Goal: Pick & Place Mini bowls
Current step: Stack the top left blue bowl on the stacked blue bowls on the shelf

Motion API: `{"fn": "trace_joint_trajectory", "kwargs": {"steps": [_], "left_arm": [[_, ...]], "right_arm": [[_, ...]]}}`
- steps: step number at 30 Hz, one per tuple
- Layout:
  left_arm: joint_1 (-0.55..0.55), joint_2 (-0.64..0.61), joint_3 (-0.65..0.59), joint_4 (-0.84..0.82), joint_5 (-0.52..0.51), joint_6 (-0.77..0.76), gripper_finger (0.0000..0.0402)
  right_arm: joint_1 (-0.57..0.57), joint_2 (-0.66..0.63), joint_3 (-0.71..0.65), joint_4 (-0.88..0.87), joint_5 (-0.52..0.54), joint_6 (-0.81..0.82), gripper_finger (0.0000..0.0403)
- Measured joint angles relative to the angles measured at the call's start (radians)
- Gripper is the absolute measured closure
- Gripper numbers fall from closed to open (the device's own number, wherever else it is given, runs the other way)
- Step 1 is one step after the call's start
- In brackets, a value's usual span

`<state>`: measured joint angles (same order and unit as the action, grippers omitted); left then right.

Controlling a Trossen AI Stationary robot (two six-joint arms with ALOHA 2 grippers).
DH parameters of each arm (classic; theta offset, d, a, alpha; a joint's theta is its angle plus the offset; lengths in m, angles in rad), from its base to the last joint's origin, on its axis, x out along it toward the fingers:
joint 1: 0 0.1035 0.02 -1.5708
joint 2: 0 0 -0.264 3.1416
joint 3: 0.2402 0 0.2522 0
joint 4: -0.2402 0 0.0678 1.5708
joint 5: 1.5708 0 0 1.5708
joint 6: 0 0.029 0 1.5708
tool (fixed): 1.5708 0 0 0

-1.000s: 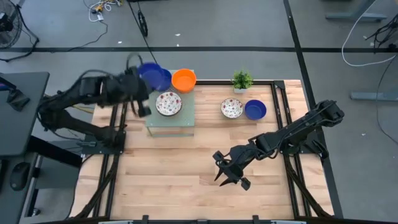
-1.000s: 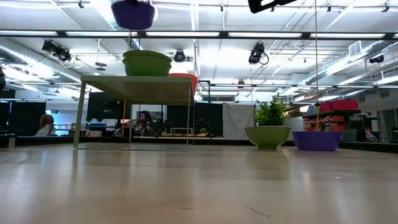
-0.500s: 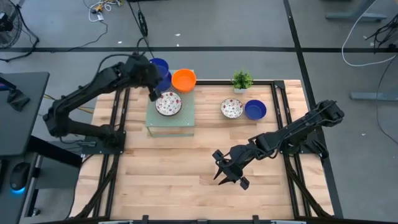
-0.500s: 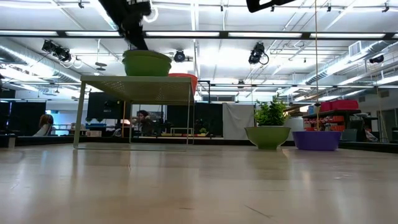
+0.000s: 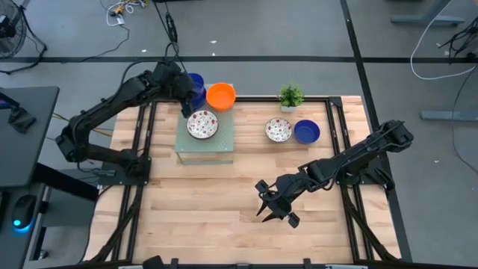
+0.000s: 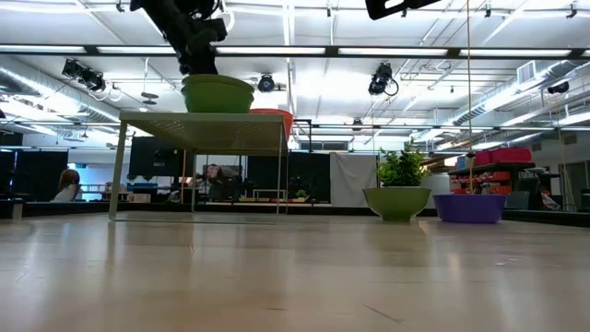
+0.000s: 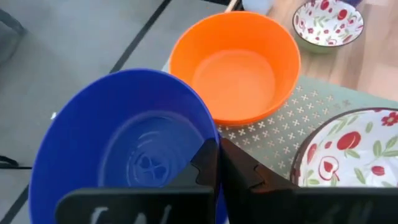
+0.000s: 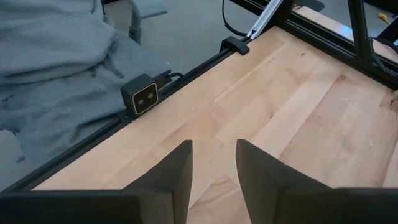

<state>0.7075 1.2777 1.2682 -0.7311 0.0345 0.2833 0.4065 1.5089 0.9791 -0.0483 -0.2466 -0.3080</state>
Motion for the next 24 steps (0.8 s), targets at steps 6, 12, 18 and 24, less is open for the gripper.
{"fn": "trace_joint_trajectory", "kwargs": {"steps": [6, 12, 18, 24], "left_arm": [[0.0, 0.044, 0.0, -0.005, -0.012, -0.005, 0.0384], [0.0, 0.078, 0.0, -0.002, -0.022, -0.002, 0.0385], [0.002, 0.081, 0.0, -0.005, -0.045, -0.01, 0.0373], [0.002, 0.08, 0.0, -0.006, -0.045, -0.026, 0.0319]], "right_arm": [[0.0, 0.0, 0.0, 0.0, 0.0, 0.002, 0.0278], [0.0, 0.0, 0.0, -0.001, 0.0, 0.003, 0.0278], [0.0, 0.0, 0.0, -0.003, 0.0, 0.004, 0.0278], [0.0, 0.0, 0.0, -0.005, 0.0, 0.004, 0.0278]]}}
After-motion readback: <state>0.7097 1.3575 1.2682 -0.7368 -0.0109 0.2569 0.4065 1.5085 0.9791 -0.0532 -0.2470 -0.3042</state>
